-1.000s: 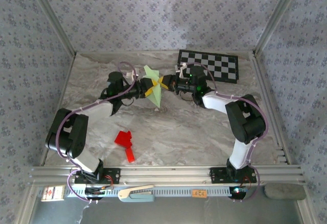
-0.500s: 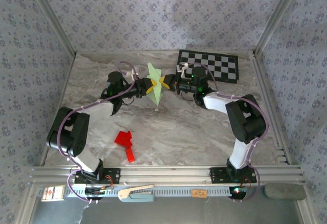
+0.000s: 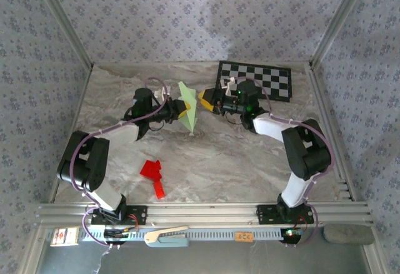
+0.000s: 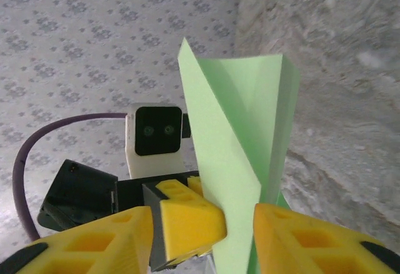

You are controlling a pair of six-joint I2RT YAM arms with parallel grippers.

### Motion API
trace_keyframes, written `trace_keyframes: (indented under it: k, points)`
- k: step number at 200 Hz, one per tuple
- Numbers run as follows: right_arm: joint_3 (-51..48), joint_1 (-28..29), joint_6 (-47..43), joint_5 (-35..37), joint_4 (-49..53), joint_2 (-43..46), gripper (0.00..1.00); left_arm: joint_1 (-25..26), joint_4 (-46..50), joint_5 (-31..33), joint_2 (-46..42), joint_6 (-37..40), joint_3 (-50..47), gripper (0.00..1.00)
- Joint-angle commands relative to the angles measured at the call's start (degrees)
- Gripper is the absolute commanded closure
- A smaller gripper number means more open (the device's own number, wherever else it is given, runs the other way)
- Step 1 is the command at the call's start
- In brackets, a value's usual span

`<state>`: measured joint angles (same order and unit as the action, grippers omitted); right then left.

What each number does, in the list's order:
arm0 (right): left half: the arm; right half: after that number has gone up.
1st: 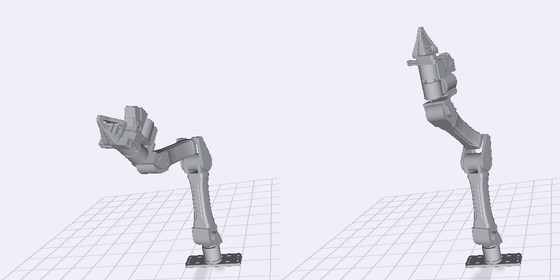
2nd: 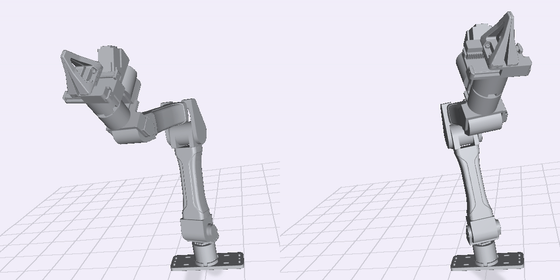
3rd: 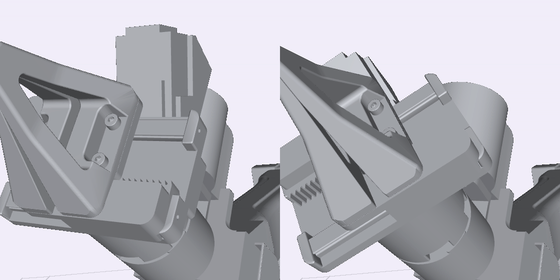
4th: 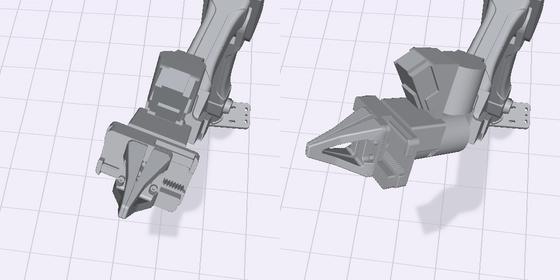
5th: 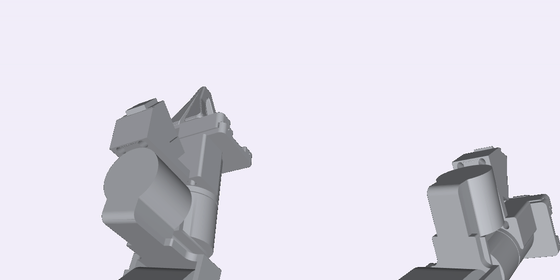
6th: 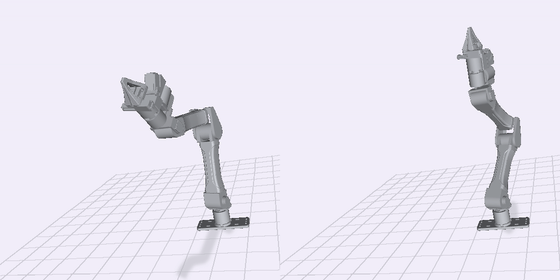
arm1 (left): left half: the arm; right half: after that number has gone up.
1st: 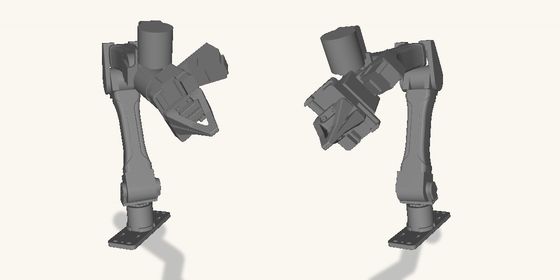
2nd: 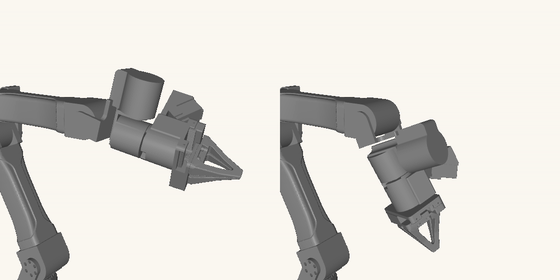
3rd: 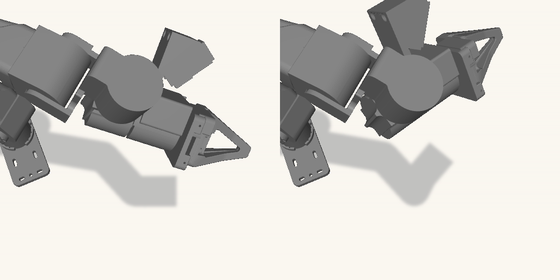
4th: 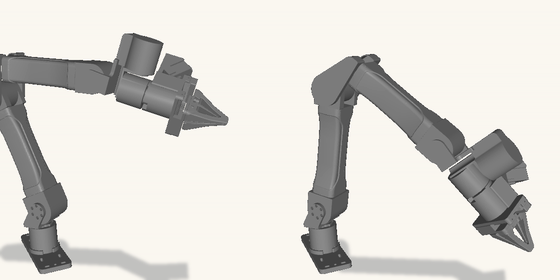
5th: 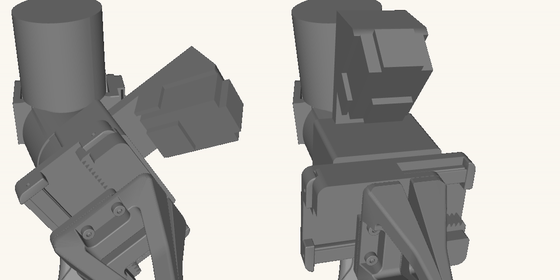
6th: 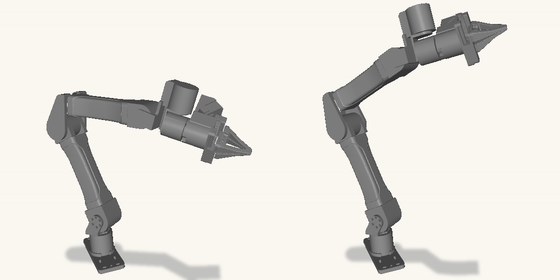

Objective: Fold a paper plane with a square sheet of paper (pick it up from the middle)
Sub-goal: Turn over the paper at the center of the table.

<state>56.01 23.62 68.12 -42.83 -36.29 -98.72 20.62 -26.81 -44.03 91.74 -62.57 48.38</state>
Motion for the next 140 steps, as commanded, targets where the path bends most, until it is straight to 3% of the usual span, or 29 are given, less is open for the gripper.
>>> trace_keyframes:
  k: [1, 37, 69, 107, 140]
  points:
    - [0.01, -1.11, -11.69, 4.86, 14.21, 5.52, 0.5, -0.25, 15.38, 4.54, -3.37, 11.49, 4.96, 0.85]
    - [1.5, -1.25, -26.55, 18.06, 34.69, 12.3, 0.48, 2.03, 40.69, 19.75, -3.77, 26.4, 13.37, 0.85]
    - [1.41, -1.06, -34.43, 30.41, 46.14, 17.05, 0.48, 7.46, 58.37, 42.22, -0.12, 34.78, 23.74, 0.85]
    - [-1.12, -1.29, -35.78, 37.41, 49.81, 20.5, 0.48, 14.93, 74.34, 67.58, 10.74, 37.7, 36.72, 0.85]
    - [-3.87, -1.56, -34.87, 40.45, 50.52, 23.05, 0.48, 18.88, 82.02, 79.53, 21.78, 36.67, 45.6, 0.85]
